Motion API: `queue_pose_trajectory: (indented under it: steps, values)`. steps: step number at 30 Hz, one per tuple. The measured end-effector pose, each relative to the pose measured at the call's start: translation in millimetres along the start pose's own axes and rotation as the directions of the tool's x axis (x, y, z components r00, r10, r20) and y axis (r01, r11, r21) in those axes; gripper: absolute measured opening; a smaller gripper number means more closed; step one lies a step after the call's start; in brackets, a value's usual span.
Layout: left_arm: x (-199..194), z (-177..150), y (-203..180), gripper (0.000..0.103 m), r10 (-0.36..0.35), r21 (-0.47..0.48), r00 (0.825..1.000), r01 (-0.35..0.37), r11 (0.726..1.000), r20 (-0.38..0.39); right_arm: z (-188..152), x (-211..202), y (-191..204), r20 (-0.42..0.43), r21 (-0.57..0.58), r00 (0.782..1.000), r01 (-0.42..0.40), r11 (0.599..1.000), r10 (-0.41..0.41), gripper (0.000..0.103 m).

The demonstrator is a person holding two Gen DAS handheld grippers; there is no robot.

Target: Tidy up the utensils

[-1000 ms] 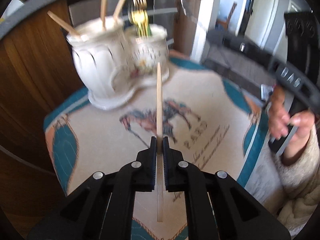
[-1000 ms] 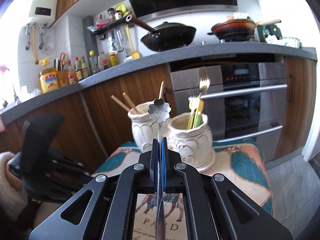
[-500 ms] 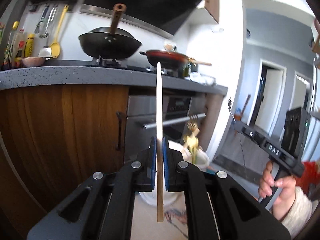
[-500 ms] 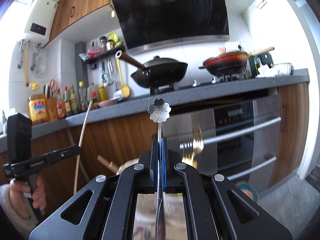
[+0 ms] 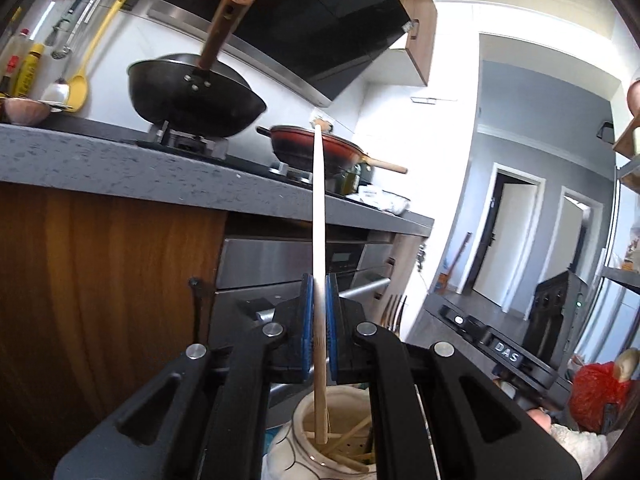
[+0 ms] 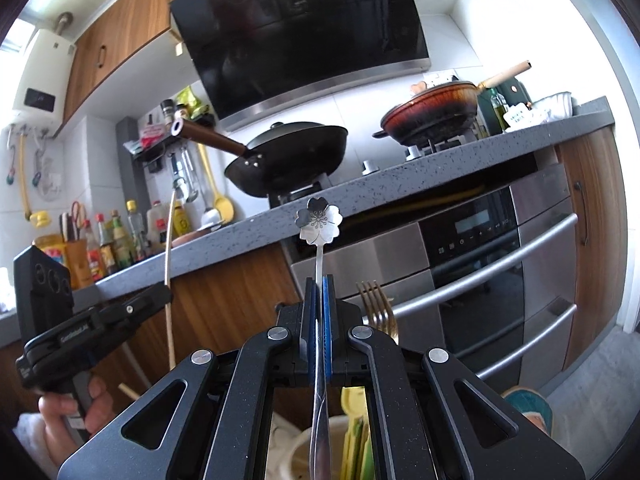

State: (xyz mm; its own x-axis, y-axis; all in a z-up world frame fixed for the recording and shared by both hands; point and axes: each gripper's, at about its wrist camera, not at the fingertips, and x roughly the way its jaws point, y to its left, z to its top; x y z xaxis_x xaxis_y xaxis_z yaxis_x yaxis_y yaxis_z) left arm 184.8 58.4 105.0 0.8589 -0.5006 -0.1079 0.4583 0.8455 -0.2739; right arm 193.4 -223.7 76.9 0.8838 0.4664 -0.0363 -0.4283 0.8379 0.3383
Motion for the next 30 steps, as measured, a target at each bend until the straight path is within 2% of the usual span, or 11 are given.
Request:
queue_pose_trajectory:
  steps: [2, 11, 21, 27, 28, 30]
  values:
    - [6, -3, 2, 0.006, -0.05, -0.023, 0.999, 0.05, 0.998, -0.013, -2, 6, -2, -0.003, 0.008, 1.0, -0.005, 1.0, 0.005, 0.004]
    - [14, -21, -2, 0.006, -0.088, 0.004, 0.993, 0.089, 0.996, -0.076, -21, 18, 2, -0.015, -0.026, 1.0, 0.011, 1.0, -0.012, 0.004]
    - [7, -26, 7, 0.006, -0.07, -0.029, 0.994, 0.068, 0.997, -0.081, -34, 12, 4, -0.042, -0.094, 0.998, 0.049, 0.994, -0.053, 0.004]
    - [-5, -27, 10, 0.006, -0.04, -0.036, 0.996, 0.037, 0.999, -0.079, -44, 1, 11, -0.107, -0.148, 0.992, 0.048, 0.988, -0.064, 0.004]
    - [-8, -27, 11, 0.006, -0.031, -0.039, 0.996, 0.028, 0.999, -0.08, -45, 1, 12, -0.117, -0.156, 0.991, 0.05, 0.987, -0.068, 0.005]
    - [-13, -28, 11, 0.007, -0.021, -0.044, 0.996, 0.017, 0.999, -0.082, -48, -3, 13, -0.14, -0.162, 0.988, 0.046, 0.986, -0.069, 0.019]
